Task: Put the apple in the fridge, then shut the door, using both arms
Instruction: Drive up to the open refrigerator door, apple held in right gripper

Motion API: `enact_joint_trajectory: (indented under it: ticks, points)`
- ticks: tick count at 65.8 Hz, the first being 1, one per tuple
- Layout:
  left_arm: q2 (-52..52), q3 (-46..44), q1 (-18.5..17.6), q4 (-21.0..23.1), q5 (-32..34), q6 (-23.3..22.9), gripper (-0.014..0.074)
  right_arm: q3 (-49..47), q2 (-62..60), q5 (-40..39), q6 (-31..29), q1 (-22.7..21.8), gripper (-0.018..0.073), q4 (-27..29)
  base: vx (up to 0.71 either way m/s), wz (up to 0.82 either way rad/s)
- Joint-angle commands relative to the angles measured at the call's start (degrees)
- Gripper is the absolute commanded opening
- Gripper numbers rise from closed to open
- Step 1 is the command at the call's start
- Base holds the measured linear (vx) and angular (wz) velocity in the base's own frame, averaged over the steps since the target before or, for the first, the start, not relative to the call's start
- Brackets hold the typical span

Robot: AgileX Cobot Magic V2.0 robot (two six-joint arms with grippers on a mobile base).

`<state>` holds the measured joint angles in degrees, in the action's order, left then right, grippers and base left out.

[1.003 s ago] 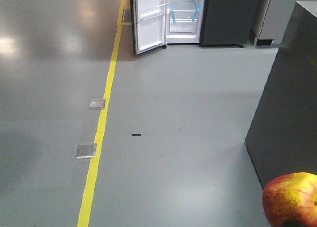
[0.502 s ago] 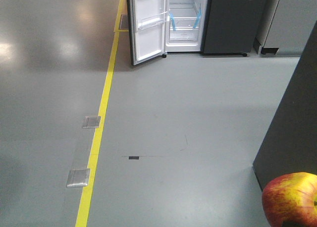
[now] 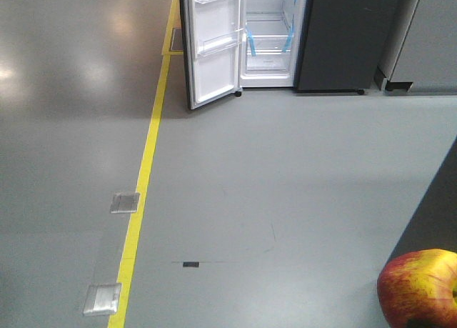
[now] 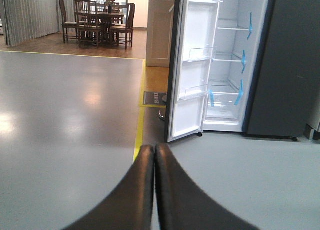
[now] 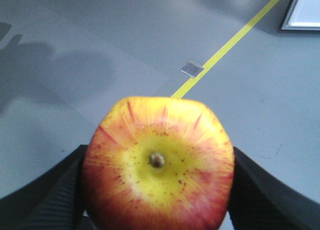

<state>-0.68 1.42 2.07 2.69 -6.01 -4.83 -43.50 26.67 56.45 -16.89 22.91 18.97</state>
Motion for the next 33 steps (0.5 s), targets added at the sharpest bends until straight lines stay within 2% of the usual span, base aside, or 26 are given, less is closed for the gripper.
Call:
enact_joint_trajectory:
  ticks: [1,33]
  points:
    - [-0.9,1.6,0.0,0.2,4.1,-0.4,-0.0006,-1.4,0.3,-4.0,-0.2,-0.1,0.0365,1.1,0.37,0.01]
    - [-0.9,1.6,0.0,0.2,4.1,-0.4,-0.0006,-1.4,0.3,-4.0,-0.2,-0.1,0.0365,1.1,0.36,0.06]
